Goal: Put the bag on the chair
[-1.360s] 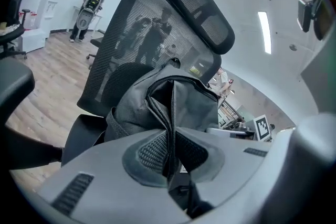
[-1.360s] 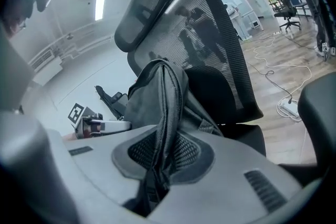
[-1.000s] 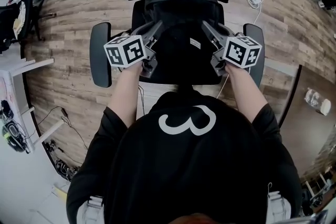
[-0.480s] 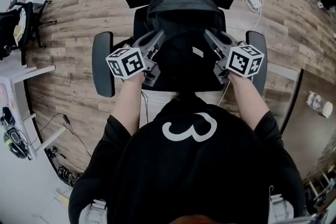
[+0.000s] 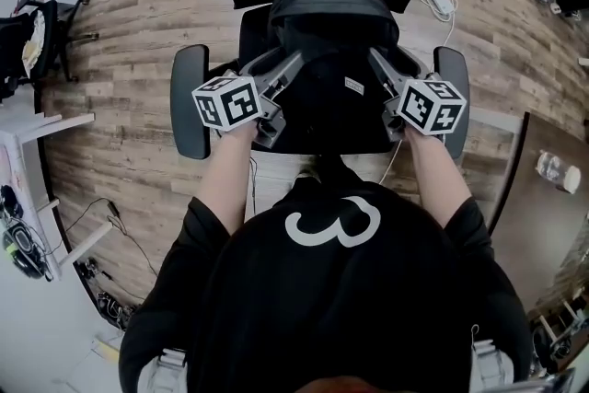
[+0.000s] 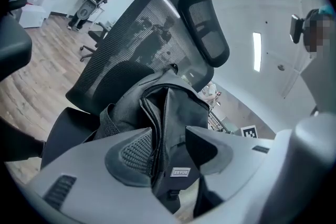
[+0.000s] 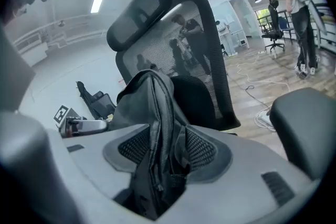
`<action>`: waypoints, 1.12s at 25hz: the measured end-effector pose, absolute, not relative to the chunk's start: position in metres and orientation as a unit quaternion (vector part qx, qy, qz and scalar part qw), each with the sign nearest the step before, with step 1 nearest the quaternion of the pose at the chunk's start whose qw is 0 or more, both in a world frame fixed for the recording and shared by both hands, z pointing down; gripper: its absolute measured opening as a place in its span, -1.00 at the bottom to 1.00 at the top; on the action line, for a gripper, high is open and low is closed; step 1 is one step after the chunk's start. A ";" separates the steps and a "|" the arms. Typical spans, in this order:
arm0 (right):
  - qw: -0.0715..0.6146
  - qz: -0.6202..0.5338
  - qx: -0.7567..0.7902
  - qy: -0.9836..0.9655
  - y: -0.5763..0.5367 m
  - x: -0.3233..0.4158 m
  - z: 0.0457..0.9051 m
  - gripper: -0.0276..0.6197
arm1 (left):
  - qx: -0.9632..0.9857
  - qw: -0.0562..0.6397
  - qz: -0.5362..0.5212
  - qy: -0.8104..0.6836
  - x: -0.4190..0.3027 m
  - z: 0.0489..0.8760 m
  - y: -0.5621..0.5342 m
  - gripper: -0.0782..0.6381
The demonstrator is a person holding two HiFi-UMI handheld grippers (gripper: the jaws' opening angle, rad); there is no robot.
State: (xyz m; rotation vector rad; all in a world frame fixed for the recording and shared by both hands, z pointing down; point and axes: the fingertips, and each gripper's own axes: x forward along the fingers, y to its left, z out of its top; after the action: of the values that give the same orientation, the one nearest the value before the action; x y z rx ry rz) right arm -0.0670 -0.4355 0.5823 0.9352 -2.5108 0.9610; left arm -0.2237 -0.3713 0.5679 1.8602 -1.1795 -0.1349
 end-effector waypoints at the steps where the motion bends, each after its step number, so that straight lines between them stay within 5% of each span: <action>1: 0.152 0.325 0.337 -0.870 -0.435 -0.064 0.579 -0.28 | 0.754 0.451 -0.049 -0.476 -0.224 0.566 -0.368 -0.25; 28: 0.043 0.225 0.259 -0.938 -0.230 -0.057 0.371 -0.29 | 0.835 0.360 -0.004 -0.416 -0.186 0.401 -0.196 -0.29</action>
State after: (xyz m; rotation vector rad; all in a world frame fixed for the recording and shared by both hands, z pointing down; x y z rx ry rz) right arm -0.0574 -0.2298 0.3705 0.7923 -2.8704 0.6869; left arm -0.1858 -0.1958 0.4011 2.1529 -1.0712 -0.0111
